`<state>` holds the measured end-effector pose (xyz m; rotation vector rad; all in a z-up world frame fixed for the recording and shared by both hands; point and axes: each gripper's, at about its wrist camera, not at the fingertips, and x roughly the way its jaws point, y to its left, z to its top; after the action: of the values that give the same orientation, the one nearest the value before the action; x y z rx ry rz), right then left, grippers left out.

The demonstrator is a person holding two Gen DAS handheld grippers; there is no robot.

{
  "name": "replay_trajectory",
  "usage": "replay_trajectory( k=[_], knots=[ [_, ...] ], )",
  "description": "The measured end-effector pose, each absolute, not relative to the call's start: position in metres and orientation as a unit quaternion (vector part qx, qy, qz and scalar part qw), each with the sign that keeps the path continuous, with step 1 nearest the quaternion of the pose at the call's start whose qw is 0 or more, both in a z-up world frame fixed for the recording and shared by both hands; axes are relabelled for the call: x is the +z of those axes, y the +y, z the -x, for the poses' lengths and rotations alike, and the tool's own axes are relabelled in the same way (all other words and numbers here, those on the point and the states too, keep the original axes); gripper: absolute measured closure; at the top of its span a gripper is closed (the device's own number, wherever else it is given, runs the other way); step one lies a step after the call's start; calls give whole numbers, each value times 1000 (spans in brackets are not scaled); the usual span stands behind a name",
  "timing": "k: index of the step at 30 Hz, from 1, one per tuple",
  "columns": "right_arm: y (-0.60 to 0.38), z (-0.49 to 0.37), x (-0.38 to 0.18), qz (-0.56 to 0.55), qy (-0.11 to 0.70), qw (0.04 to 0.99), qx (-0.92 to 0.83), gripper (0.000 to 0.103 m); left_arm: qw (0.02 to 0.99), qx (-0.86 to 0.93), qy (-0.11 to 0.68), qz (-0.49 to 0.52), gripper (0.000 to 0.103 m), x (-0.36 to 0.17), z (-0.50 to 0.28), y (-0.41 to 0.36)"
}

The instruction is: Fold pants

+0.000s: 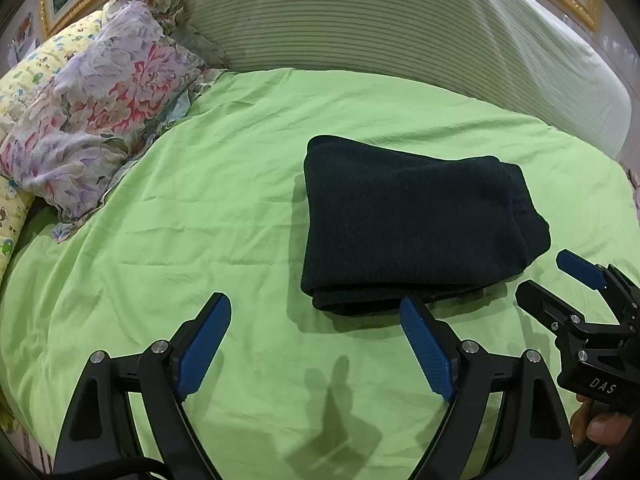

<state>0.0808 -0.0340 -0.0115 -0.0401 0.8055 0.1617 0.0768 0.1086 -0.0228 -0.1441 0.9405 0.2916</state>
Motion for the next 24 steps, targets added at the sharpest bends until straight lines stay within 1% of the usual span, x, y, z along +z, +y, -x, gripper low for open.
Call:
replay_trajectory(
  k=[24],
  knots=[
    [-29, -80, -11, 25, 392, 916, 79, 13, 877, 139, 456, 68, 14, -23, -76, 108]
  ],
)
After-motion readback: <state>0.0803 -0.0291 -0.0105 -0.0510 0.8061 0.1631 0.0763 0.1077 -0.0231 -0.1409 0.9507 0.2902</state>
